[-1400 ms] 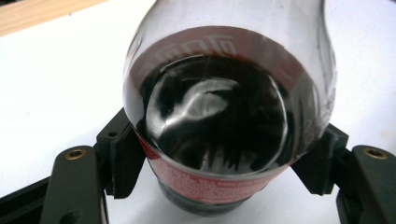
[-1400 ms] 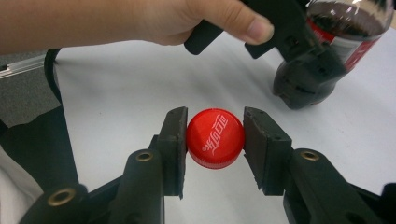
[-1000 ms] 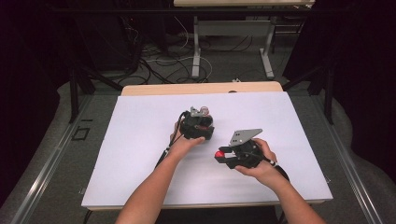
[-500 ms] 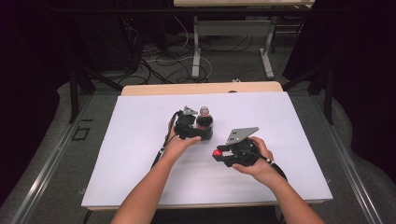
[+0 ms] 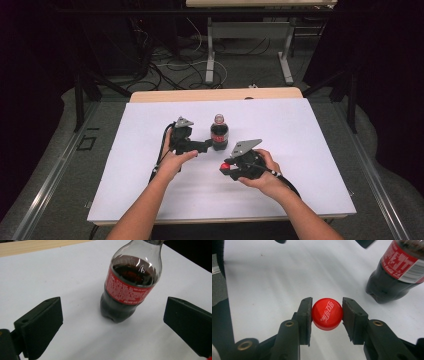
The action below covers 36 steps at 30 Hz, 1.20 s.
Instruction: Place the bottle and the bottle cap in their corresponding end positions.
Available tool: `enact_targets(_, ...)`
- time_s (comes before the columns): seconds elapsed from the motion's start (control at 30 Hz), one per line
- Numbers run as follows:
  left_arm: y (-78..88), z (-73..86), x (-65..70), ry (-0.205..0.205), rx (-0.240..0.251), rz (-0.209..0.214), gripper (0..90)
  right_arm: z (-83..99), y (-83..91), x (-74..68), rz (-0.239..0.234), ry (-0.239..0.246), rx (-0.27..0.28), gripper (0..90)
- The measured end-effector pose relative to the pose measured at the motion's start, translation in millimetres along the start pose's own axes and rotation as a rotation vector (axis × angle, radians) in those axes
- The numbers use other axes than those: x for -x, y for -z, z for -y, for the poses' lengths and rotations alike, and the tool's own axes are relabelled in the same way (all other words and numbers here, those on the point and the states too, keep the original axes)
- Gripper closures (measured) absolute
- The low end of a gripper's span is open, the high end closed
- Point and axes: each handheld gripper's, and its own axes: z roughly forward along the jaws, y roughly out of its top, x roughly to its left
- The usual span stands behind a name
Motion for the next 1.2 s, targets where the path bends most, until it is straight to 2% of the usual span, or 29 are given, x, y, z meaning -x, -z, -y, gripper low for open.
enact_targets(0.03, 2.5, 1.8, -0.4, -0.004, 0.004, -0.006, 0.5, 0.8, -2.8, -1.3, 0.001, -0.015, -0.011, 61.0)
enact_targets(0.17, 15.4, 9.5, -1.5, 0.008, 0.009, -0.026, 0.5, 5.1, -16.8, -1.9, 0.005, -0.017, -0.029, 61.0)
enact_targets(0.23, 21.9, 13.1, -2.0, 0.022, 0.027, -0.026, 0.5, 7.3, -24.4, -2.2, -0.002, -0.021, -0.042, 61.0)
enact_targets(0.27, 25.1, 14.8, -2.0, 0.028, 0.034, -0.03, 0.4, 8.3, -27.9, -1.9, 0.002, -0.011, -0.047, 61.0)
enact_targets(0.37, 34.7, 20.4, -2.0, 0.032, 0.052, -0.04, 0.4, 11.5, -36.5, -1.6, 0.016, -0.032, -0.061, 60.9)
enact_targets(0.4, 36.2, 22.3, -1.3, 0.04, 0.063, -0.043, 0.5, 12.4, -38.7, -0.6, 0.018, -0.026, -0.068, 60.9)
enact_targets(0.47, 40.9, 25.1, -1.3, 0.028, 0.057, -0.049, 0.5, 14.3, -41.2, 0.5, 0.018, -0.042, -0.069, 60.9)
enact_targets(0.53, 44.2, 28.1, -0.8, 0.034, 0.058, -0.041, 0.5, 17.0, -43.4, 3.9, 0.017, -0.038, -0.066, 60.9)
enact_targets(0.57, 45.7, 29.6, -1.3, 0.026, 0.057, -0.041, 0.5, 17.4, -44.6, 3.4, 0.022, -0.065, -0.074, 60.9)
enact_targets(0.6, 46.4, 31.6, -0.7, 0.037, 0.062, -0.037, 0.5, 18.9, -46.3, 5.5, 0.019, -0.048, -0.074, 60.9)
enact_targets(0.7, 49.0, 35.7, 0.0, 0.041, 0.066, -0.039, 0.5, 21.7, -50.7, 5.2, 0.026, -0.057, -0.092, 60.8)
enact_targets(0.73, 50.3, 36.6, -0.5, 0.026, 0.06, -0.047, 0.5, 22.5, -51.8, 5.2, 0.025, -0.054, -0.095, 60.7)
enact_targets(0.8, 51.3, 37.8, 0.1, 0.028, 0.064, -0.054, 0.5, 22.6, -53.2, 5.3, 0.026, -0.045, -0.097, 60.5)
enact_targets(0.87, 52.6, 38.4, -0.8, 0.022, 0.065, -0.06, 0.4, 22.4, -53.3, 4.5, 0.028, -0.062, -0.09, 60.3)
enact_targets(0.93, 53.5, 38.5, -1.1, 0.03, 0.066, -0.054, 0.5, 21.9, -53.2, 5.5, 0.035, -0.056, -0.089, 54.4)
enact_targets(1.03, 53.8, 38.2, -2.7, 0.021, 0.063, -0.065, 0.4, 21.4, -50.1, 6.5, 0.022, -0.083, -0.075, 46.9)
enact_targets(1.1, 52.9, 38.9, -2.9, 0.032, 0.062, -0.062, 0.5, 20.5, -47.8, 8.1, 0.027, -0.082, -0.053, 43.2)
enact_targets(1.17, 52.5, 39.8, -4.0, 0.027, 0.057, -0.065, 0.5, 19.5, -43.9, 7.5, 0.031, -0.101, -0.03, 39.9)
enact_targets(1.2, 52.6, 40.1, -4.7, 0.021, 0.053, -0.067, 0.5, 18.7, -40.9, 8.1, 0.031, -0.091, -0.016, 38.9)
